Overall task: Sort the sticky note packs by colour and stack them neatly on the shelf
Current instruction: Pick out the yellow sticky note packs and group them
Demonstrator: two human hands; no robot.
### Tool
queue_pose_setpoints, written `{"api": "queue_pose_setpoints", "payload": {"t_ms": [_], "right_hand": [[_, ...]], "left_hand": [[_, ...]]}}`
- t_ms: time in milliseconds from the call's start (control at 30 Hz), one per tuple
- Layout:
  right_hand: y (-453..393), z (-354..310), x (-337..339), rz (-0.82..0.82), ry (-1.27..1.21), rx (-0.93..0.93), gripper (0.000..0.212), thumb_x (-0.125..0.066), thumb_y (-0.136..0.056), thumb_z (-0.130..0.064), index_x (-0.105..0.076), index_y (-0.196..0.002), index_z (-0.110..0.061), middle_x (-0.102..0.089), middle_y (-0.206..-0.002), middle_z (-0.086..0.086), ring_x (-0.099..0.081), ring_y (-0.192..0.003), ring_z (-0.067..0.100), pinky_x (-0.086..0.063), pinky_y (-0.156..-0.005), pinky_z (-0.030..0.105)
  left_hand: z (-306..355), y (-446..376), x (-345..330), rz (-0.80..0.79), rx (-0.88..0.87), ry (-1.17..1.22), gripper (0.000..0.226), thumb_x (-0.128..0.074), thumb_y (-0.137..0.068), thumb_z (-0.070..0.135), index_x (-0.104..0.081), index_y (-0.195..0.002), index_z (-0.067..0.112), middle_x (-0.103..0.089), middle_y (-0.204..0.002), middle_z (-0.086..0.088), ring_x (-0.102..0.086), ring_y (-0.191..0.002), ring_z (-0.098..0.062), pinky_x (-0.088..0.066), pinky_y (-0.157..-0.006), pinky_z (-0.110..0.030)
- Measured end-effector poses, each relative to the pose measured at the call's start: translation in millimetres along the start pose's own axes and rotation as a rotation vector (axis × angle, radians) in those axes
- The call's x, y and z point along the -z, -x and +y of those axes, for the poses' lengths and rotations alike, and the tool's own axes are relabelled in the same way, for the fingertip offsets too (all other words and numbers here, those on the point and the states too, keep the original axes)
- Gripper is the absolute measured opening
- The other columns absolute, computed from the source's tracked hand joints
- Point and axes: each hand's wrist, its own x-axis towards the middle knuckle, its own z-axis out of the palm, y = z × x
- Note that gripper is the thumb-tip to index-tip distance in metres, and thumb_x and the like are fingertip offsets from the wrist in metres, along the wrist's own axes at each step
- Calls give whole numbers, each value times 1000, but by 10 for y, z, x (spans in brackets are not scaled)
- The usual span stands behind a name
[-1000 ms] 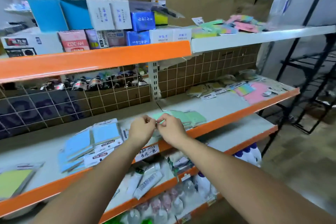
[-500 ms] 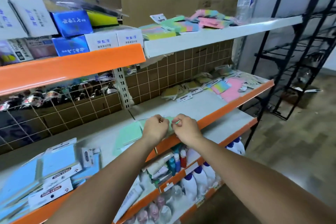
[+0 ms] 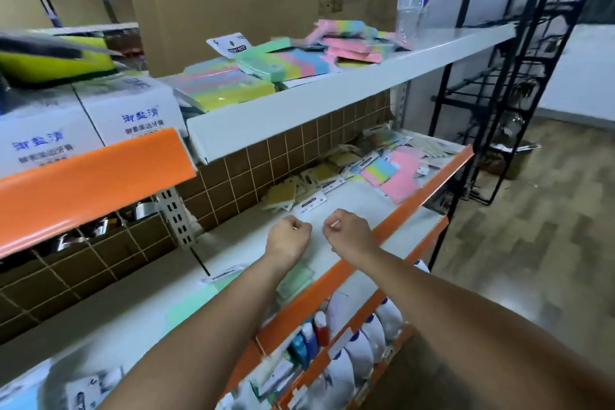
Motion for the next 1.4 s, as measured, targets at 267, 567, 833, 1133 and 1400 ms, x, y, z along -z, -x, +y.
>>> {"api": "queue_pose_setpoints", "payload": {"t_ms": [267,567,833,1133,1400], "right_hand": [[-505,165,3,-45,33,3,12,-55,-90,-26,-61,-99,-22,-70,-102,3,-69,-88,26,-53,-81,33],[-1192,362,165,-196,36,111,8,-53,-89,-23,-60,-93,-24,-70,-96,4,-68,-83,29,-56,-76,36],[-1712,556,245,-339,43,171,4,-55,-88,-29,-57,-91,-31,-68,-103,4,-67,-90,30,-54,-79,37],[-2076,589,138,-416,61,46,20,-52,-89,-27,-63,-99,-12,-69,-98,14,-66,-96,31,-50,-76,31],[-2262,409,-128,-506,-274,-262,38,-60,-93,-26,-60,-119,1,-54,-76,9,-51,-54,18,-37,-52,25]], "left_hand": [[2,-374,-161,20,86,-10,21,-48,-91,26,-63,-91,11,-69,-93,-9,-52,-69,-21,-34,-52,-24],[254,-768,-465,128,217,20,19,-50,-91,25,-58,-85,9,-55,-70,-3,-46,-60,-18,-30,-49,-25],[246,-1058,-788,226,361,217,27,-54,-92,29,-56,-103,5,-60,-96,-15,-56,-84,-30,-44,-72,-32],[120,-1315,-772,345,512,513,30,-51,-96,38,-54,-95,7,-57,-80,-9,-53,-71,-24,-40,-63,-28],[52,-1600,-731,403,623,789,20,-55,-94,28,-57,-90,8,-57,-77,-8,-55,-72,-24,-50,-87,-35]]}}
